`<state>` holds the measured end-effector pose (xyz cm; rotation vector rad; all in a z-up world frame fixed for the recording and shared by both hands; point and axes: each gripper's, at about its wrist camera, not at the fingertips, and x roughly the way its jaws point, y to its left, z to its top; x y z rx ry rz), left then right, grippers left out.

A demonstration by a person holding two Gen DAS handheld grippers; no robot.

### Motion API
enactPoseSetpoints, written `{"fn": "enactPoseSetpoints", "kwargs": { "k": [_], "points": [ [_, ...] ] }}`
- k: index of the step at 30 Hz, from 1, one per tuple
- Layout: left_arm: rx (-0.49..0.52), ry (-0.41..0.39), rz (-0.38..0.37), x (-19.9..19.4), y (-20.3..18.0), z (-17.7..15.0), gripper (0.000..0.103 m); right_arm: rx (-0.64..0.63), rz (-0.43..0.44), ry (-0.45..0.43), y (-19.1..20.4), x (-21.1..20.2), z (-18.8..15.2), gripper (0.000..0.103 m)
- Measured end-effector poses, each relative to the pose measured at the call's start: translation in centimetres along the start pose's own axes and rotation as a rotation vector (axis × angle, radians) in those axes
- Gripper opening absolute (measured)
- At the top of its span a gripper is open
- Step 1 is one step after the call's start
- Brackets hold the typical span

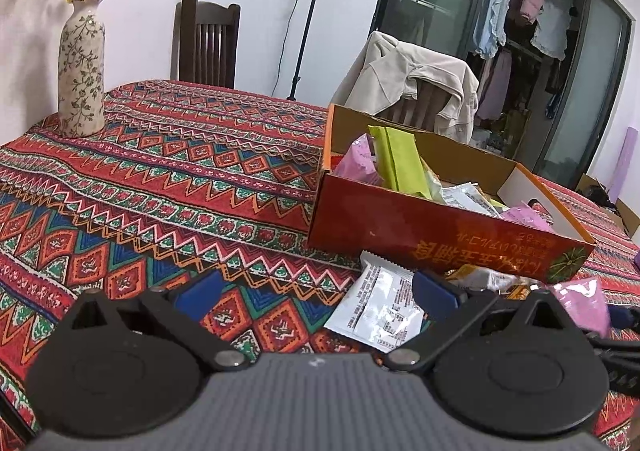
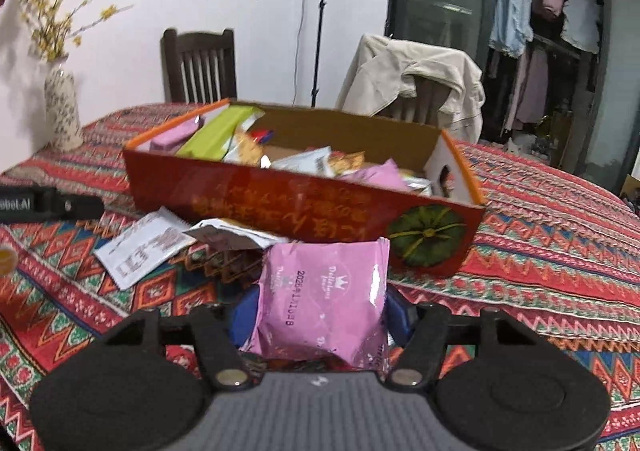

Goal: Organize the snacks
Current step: 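Grasp a pink packet with the right tool while the left tool grasps a white packet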

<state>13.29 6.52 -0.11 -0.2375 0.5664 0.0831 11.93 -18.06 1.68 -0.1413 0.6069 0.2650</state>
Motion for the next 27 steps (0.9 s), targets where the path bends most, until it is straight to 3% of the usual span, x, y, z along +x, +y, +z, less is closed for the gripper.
{"fn": "enactPoseSetpoints", "kwargs": {
  "k": [9,27],
  "points": [
    [0.008,0.013,0.023,0.5,-0.2,-0.1,0.103,0.108,-0.033,-0.09,-3.8,-1.1,1.4,0.063],
    [0.134,0.107,0.115,2.7,-3.4,1.4,0.103,0.187,0.022,-0.108,-4.9,-0.3,-0.4,0.063]
  ]
}}
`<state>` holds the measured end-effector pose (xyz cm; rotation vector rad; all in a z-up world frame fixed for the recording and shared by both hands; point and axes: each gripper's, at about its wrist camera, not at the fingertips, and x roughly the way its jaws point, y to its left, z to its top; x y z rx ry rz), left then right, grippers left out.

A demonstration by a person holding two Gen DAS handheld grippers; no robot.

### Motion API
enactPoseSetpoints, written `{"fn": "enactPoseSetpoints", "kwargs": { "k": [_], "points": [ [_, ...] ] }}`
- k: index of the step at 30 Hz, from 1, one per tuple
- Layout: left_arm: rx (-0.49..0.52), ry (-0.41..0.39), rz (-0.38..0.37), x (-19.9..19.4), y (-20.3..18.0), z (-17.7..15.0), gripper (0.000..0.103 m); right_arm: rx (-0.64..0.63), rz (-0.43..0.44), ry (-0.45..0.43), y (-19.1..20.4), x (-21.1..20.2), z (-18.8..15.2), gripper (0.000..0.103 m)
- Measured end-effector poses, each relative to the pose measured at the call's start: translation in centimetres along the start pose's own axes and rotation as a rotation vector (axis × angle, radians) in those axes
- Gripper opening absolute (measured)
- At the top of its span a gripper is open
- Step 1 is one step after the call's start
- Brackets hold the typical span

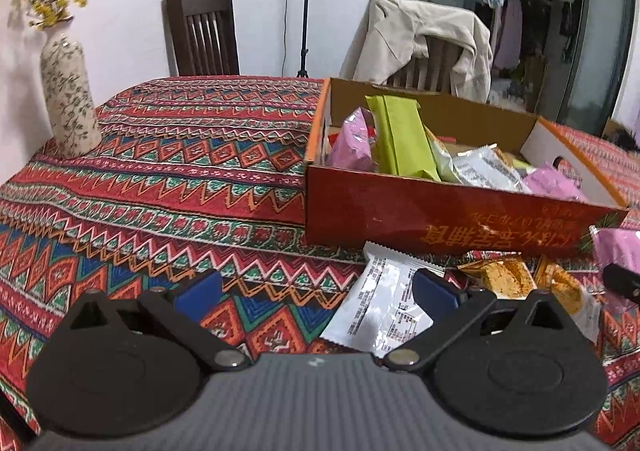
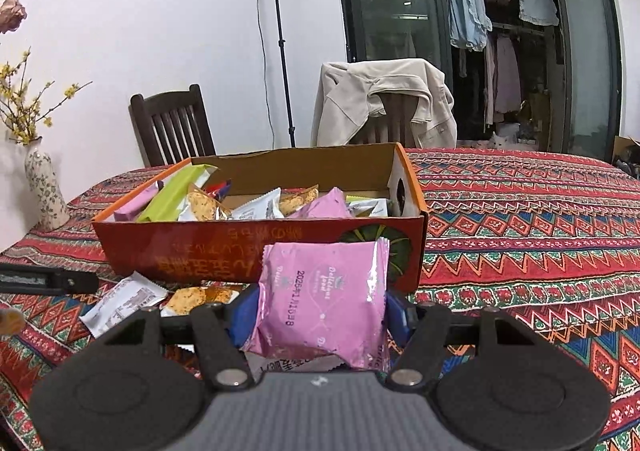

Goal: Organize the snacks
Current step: 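Grasp a pink packet with the right tool while the left tool grasps a white packet, then carry the pink packet and white packet into the orange box and open both tools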

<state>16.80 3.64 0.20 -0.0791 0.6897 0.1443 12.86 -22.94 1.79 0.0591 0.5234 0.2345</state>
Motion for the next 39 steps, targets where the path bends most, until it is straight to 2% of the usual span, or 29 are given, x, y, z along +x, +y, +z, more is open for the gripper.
{"fn": "enactPoseSetpoints", "kwargs": {
  "k": [4,9,12,21,27,29,31,32,39],
  "points": [
    [0.02,0.043,-0.015,1.3,-1.1,0.1,0.103,0.013,-0.006,-0.004,-0.4,-0.1,-0.1,0.064],
    [0.075,0.05,-0.029,2.0,-2.4,-0.6,0.103,0.012,-0.009,-0.002,-0.3,-0.1,-0.1,0.064],
    [0.066,0.075,-0.044,2.8,-2.4,-1.3,0.103,0.006,-0.007,0.004,-0.1,0.0,-0.2,0.064],
    [0.071,0.056,-0.02,2.9,-2.5,-1.6,0.101,-0.014,-0.003,0.013,0.3,0.3,-0.5,0.064],
    [0.077,0.028,-0.028,2.4,-2.5,-1.7,0.079,-0.019,-0.004,0.014,0.3,0.2,-0.6,0.064],
    [0.079,0.022,-0.035,2.1,-2.4,-1.7,0.065,-0.021,-0.006,0.015,0.4,0.3,-0.7,0.064],
    [0.074,0.017,-0.041,1.9,-2.2,-1.6,0.061,-0.026,-0.011,0.014,0.4,0.3,-0.7,0.064],
    [0.069,0.015,-0.046,1.9,-2.1,-1.6,0.054,-0.026,-0.012,0.012,0.4,0.3,-0.7,0.064],
    [0.049,0.004,-0.101,1.3,-1.7,-1.5,0.047,-0.042,-0.016,-0.01,0.7,0.1,-0.8,0.064]
  ]
}}
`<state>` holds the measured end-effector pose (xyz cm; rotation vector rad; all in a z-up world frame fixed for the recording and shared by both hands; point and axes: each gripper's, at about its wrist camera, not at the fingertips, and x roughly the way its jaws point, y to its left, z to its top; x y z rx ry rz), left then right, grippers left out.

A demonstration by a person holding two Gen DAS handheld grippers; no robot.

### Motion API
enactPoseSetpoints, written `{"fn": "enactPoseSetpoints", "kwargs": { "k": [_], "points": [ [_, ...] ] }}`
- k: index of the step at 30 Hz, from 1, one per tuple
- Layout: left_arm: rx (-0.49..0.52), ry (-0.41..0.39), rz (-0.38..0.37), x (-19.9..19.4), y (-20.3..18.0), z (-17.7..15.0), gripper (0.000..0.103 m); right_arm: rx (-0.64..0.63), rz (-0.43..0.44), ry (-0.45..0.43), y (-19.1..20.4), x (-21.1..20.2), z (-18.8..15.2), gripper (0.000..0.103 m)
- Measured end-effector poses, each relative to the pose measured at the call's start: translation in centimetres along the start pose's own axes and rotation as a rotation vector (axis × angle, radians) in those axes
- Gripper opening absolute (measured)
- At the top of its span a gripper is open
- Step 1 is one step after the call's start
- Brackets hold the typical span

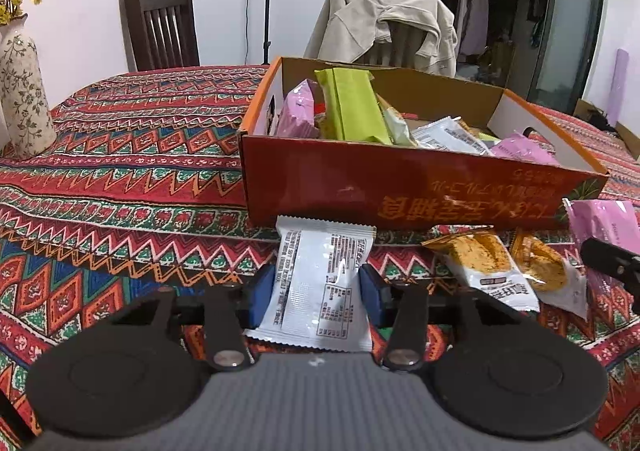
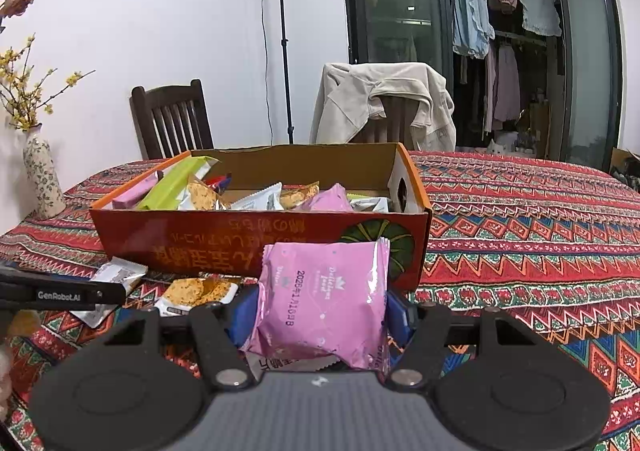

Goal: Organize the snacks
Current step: 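Carry the pink packet and white packet into the orange box and open both tools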

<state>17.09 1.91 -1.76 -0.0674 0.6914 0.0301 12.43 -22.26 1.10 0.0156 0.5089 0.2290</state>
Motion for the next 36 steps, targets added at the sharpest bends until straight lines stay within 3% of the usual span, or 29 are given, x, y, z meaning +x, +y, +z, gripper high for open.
{"fn": "enactPoseSetpoints", "kwargs": {
  "k": [19,30,36],
  "points": [
    [-0.007,-0.157,-0.05,-5.5,-0.4,1.0,0.046,-0.031,0.03,-0.111,0.9,-2.2,1.4,0.064],
    [-0.008,-0.254,-0.088,-7.8,-2.5,5.7,0.046,-0.028,0.019,-0.17,1.0,-3.3,6.6,0.064],
    [-0.002,-0.29,-0.06,-7.1,-4.2,8.7,0.046,-0.009,0.011,-0.172,1.2,-1.8,9.7,0.064]
  ]
}}
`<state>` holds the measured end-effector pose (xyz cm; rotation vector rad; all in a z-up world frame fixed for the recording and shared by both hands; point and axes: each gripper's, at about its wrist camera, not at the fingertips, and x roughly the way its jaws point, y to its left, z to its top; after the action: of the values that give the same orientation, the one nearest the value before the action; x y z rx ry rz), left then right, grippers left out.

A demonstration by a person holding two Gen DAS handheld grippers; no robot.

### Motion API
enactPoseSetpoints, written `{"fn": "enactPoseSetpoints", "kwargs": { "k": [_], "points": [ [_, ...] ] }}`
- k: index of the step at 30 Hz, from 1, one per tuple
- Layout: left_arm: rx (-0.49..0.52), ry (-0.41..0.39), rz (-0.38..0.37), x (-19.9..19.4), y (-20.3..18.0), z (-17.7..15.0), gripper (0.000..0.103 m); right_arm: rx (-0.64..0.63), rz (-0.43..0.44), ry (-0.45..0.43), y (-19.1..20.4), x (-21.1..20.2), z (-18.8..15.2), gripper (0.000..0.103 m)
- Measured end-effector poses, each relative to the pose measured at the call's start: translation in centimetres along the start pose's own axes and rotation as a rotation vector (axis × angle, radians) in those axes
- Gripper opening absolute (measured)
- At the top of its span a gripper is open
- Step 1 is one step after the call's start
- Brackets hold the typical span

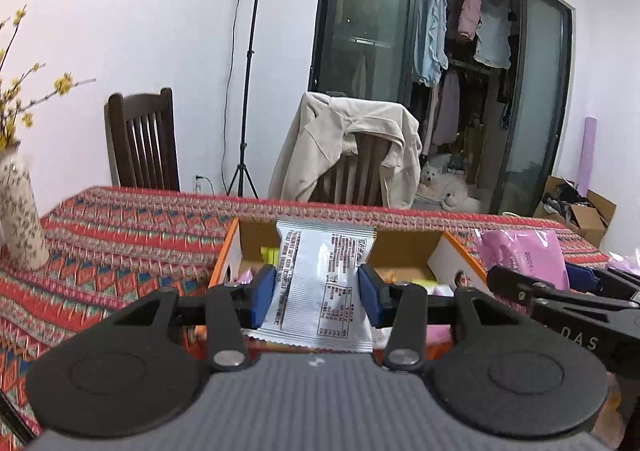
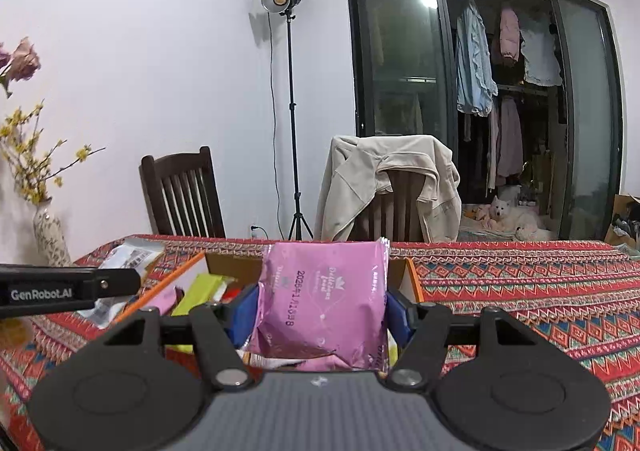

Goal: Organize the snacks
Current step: 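Carry the pink packet and white packet into the orange box and open both tools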

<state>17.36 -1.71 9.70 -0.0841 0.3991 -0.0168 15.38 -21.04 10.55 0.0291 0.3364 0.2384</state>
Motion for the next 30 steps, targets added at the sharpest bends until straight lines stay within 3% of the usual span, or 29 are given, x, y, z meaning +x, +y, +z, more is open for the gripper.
{"fn": "enactPoseSetpoints", "kwargs": {
  "k": [12,19,27,30],
  "points": [
    [-0.06,-0.001,0.08,7.0,0.1,2.5,0.046,0.034,-0.057,0.009,-0.2,6.4,2.1,0.064],
    [-0.086,-0.023,0.115,10.0,1.4,0.7,0.046,0.059,-0.064,0.026,-1.0,9.9,0.2,0.064],
    [-0.063,0.007,0.125,11.8,2.1,-0.5,0.046,0.083,-0.031,0.102,-2.3,12.3,-1.6,0.064],
    [-0.065,-0.001,0.136,11.6,2.2,-0.7,0.052,0.08,-0.014,0.127,-2.4,12.9,-1.8,0.07]
  ]
}}
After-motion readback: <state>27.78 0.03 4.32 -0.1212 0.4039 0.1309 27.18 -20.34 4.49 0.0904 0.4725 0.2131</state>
